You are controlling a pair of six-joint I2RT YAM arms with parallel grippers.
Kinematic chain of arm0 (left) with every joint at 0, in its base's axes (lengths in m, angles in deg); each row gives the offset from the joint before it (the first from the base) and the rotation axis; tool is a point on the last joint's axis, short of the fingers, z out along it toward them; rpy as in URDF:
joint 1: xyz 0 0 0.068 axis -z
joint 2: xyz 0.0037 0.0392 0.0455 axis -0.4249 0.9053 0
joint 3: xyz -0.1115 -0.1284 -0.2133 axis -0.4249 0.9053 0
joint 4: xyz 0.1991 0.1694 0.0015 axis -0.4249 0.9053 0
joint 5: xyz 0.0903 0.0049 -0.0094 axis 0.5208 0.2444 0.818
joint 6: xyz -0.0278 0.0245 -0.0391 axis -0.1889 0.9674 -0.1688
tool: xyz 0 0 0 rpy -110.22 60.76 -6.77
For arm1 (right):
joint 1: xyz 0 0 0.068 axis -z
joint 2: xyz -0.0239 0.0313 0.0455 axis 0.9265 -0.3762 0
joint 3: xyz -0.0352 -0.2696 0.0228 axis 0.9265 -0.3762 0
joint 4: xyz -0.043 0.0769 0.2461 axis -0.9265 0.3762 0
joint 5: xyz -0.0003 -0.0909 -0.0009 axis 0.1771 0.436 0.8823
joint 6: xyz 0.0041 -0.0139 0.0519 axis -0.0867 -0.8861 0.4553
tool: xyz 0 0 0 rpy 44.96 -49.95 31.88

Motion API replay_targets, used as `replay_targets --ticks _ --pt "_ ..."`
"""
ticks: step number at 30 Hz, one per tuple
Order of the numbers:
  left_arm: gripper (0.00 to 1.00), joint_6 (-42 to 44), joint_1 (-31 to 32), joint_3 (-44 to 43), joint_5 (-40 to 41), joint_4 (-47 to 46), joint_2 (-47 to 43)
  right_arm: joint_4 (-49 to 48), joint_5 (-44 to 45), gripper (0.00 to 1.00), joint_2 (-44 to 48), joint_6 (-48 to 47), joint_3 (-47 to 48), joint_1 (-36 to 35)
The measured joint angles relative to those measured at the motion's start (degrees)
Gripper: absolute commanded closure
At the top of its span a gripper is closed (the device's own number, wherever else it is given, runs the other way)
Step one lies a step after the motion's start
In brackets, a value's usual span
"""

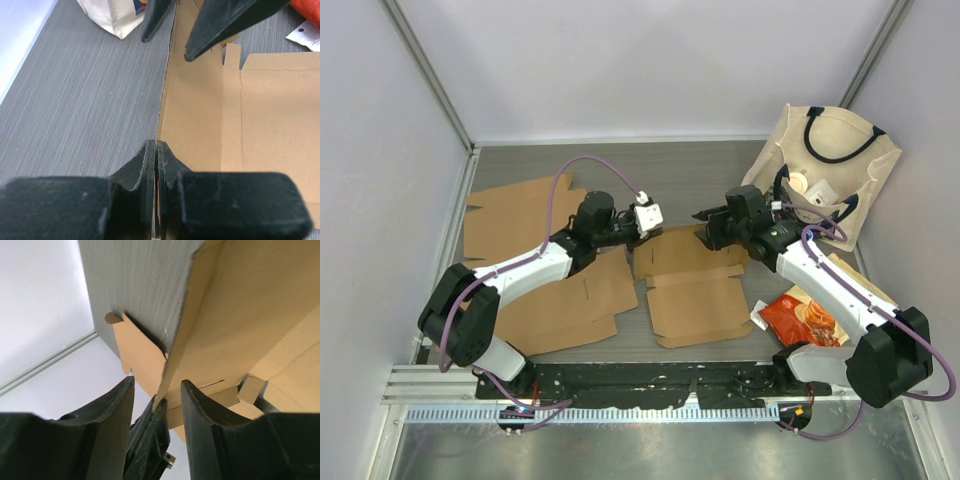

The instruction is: Fold the paper box

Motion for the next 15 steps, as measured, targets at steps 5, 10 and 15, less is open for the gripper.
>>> replay_targets --ticks 5,10,15 --pt "0.92 0.5 0.3 0.0 0.5 0.2 0.0 -0.3 0.1 0.57 0.1 0.1 -2.4 0.0" --pt "0.92 1.1 0.6 0.0 0.9 0.3 0.0 -1.5 0.2 0.65 0.0 0.3 -2.8 0.0" --pt "0.91 1.2 0.9 0.0 1.0 0.6 -0.3 -3.1 -0.1 0.65 -1.3 1.0 -2.8 0.0"
